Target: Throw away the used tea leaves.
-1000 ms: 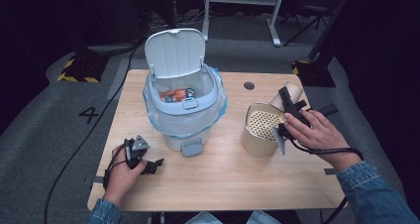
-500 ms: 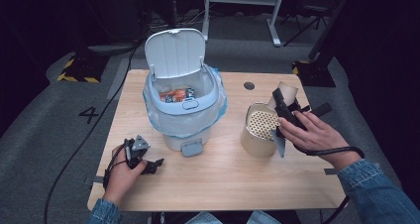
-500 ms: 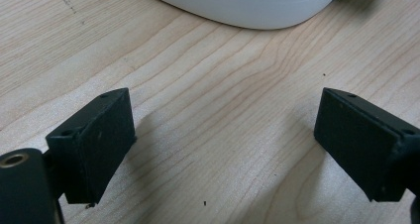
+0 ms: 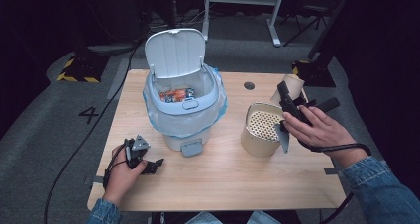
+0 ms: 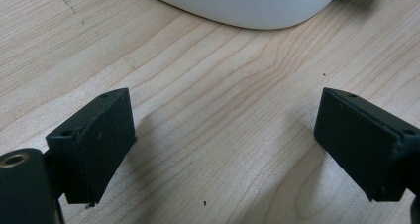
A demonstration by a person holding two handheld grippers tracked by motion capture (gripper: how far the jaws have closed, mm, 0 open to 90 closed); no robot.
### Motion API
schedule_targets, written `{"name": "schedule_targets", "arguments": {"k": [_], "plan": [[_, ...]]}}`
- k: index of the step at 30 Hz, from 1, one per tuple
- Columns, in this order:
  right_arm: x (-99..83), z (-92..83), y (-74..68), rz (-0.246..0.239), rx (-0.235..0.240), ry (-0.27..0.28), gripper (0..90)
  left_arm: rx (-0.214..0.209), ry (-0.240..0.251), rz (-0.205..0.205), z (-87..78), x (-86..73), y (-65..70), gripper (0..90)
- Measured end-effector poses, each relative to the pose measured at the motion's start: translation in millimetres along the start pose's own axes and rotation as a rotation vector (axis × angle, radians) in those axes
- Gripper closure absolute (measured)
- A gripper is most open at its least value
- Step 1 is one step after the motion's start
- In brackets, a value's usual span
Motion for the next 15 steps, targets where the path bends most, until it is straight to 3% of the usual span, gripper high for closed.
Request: {"name": "schedule_targets", "arguments": {"k": [7, 9, 10, 11, 13, 14, 15], "plan": [[-2.1, -0.2, 1.1, -0.047, -0.021, -0.011, 30.8, -0.001, 0.0, -0.001, 0.0, 0.0, 0.0, 9.2], [-2.1, -0.1, 1.8, -0.054, -0.019, -0.042, 30.8, 0.0, 0.0, -0.001, 0.0, 0.0, 0.1, 9.2], [4.0, -0.2, 1.4, -0.09, -0.017, -0.006, 30.9, 0.0, 0.0, -0.001, 0.0, 0.0, 0.1, 9.2], [6.7, 0.1, 1.7, -0.095, -0.018, 0.025, 31.0, 0.0, 0.001, -0.001, 0.1, 0.0, 0.1, 9.2], [7.1, 1.6, 3.6, -0.104, -0.01, -0.014, 31.1, 0.0, 0.0, -0.001, 0.0, 0.0, 0.1, 9.2], [13.4, 1.4, 3.7, -0.129, -0.013, 0.034, 31.2, 0.0, 0.0, 0.0, 0.0, 0.0, 0.0, 9.2], [15.7, 2.5, 3.8, -0.122, -0.015, 0.034, 31.2, 0.0, 0.0, -0.001, 0.0, 0.0, 0.1, 9.2]]}}
Point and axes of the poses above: each handheld gripper's, and its own axes: z roughly forward along the jaws, x roughly out of its top, y roughly to its right, the point moved 4 cm from there along z, roughly forward along the jaws
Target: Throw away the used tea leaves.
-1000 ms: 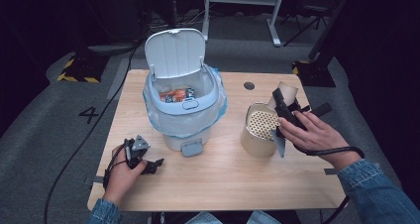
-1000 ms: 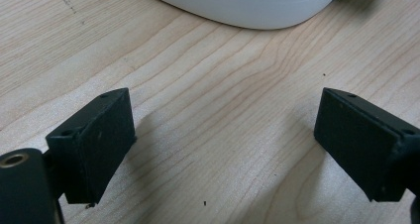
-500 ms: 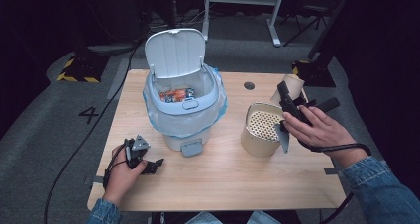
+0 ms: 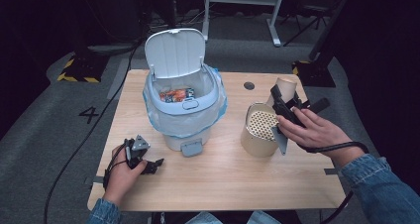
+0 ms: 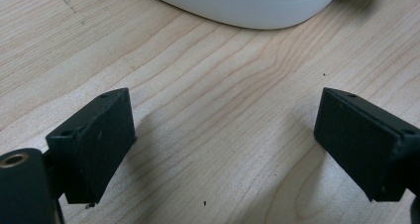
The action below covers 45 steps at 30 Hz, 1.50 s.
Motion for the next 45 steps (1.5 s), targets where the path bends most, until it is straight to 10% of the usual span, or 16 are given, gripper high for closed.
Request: {"name": "schedule_targets", "arguments": {"k": [17, 38, 45], "plan": [[-1.8, 3.6, 10.3, 0.116, 0.01, 0.003, 30.5, 0.0, 0.001, 0.0, 0.1, 0.0, 0.0, 9.2], [-13.7, 10.7, -23.1, 1.451, 0.463, 0.384, 29.8, -0.001, 0.0, -0.002, 0.0, -0.1, 0.0, 9.2], [-17.4, 9.8, -34.1, 1.885, 0.681, 0.478, 29.8, -0.001, 0.0, -0.002, 0.0, -0.1, 0.0, 9.2]]}}
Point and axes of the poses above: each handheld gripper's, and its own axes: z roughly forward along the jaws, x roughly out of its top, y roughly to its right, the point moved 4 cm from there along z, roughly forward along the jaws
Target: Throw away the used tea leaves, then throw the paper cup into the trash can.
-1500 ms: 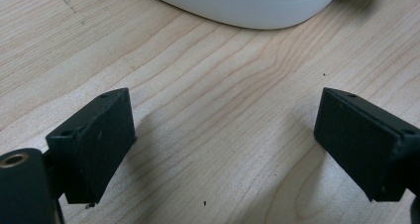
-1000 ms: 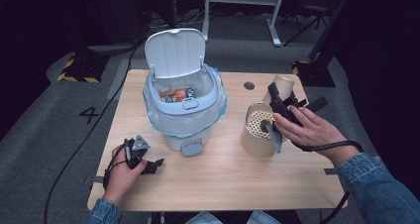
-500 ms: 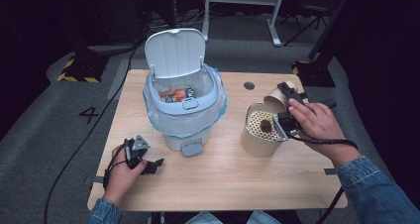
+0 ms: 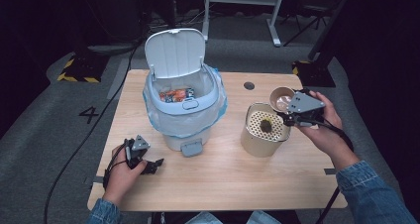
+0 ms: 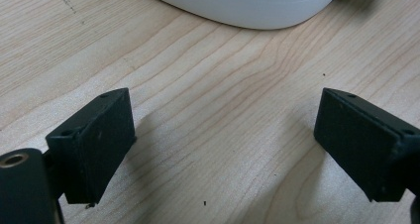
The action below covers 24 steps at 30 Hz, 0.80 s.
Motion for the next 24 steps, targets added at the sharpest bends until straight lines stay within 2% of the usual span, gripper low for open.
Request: {"name": "schedule_targets", "arguments": {"k": [4, 5, 7, 16, 20, 24], "plan": [[-4.4, -2.2, 2.1, 0.251, 0.121, 0.018, 29.8, -0.002, -0.001, 0.0, -0.1, 0.0, -0.1, 9.2], [-5.1, -2.6, 2.6, 0.295, 0.148, 0.028, 29.8, -0.002, -0.001, 0.0, -0.1, 0.0, -0.1, 9.2], [-6.3, -3.3, 4.2, 0.348, 0.181, 0.043, 29.8, -0.002, -0.001, 0.0, -0.1, 0.0, -0.1, 9.2], [-10.0, -7.7, 13.0, 0.446, 0.318, 0.1, 29.8, -0.001, -0.001, 0.0, -0.1, 0.0, -0.1, 9.2], [-10.6, -8.7, 14.0, 0.428, 0.306, 0.086, 29.8, -0.002, -0.001, -0.001, -0.1, 0.0, -0.1, 9.1], [-8.5, -9.4, 15.2, 0.422, 0.309, 0.098, 29.7, 0.0, 0.0, 0.0, 0.0, 0.0, 0.0, 9.1]]}}
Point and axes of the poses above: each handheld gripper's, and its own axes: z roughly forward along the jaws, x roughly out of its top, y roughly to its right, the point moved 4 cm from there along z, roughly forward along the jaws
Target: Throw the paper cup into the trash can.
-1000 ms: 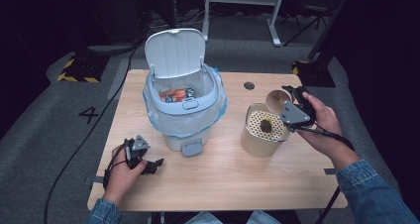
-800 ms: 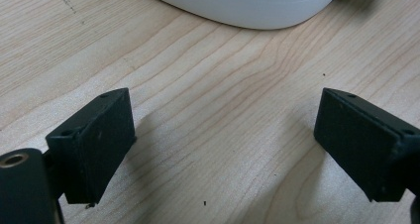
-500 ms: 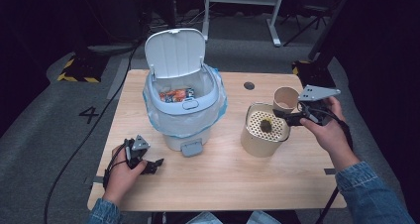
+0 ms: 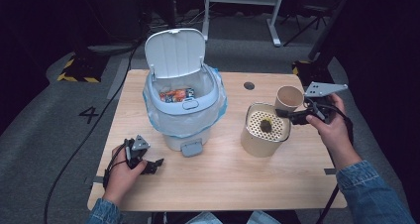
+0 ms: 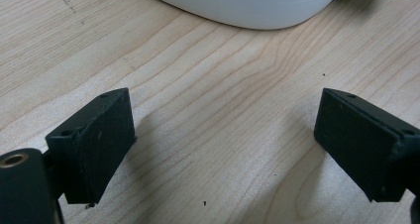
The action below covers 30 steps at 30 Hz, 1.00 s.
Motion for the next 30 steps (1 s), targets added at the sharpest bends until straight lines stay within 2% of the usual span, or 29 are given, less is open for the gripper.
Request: {"name": "schedule_targets", "arguments": {"k": [8, 12, 30], "plan": [[14.3, 1.7, -3.6, 0.0, 0.022, 0.03, 29.6, -0.002, 0.003, -0.008, -1.0, -1.5, 0.9, 9.3], [24.9, 4.5, -3.5, -0.021, 0.032, 0.046, 29.5, 0.003, 0.004, 0.001, -2.3, -2.0, -0.4, 9.6], [101.9, 22.3, -4.6, -0.057, 0.089, 0.106, 29.4, -0.004, 0.002, 0.0, -2.0, -2.1, -0.8, 9.4]]}}
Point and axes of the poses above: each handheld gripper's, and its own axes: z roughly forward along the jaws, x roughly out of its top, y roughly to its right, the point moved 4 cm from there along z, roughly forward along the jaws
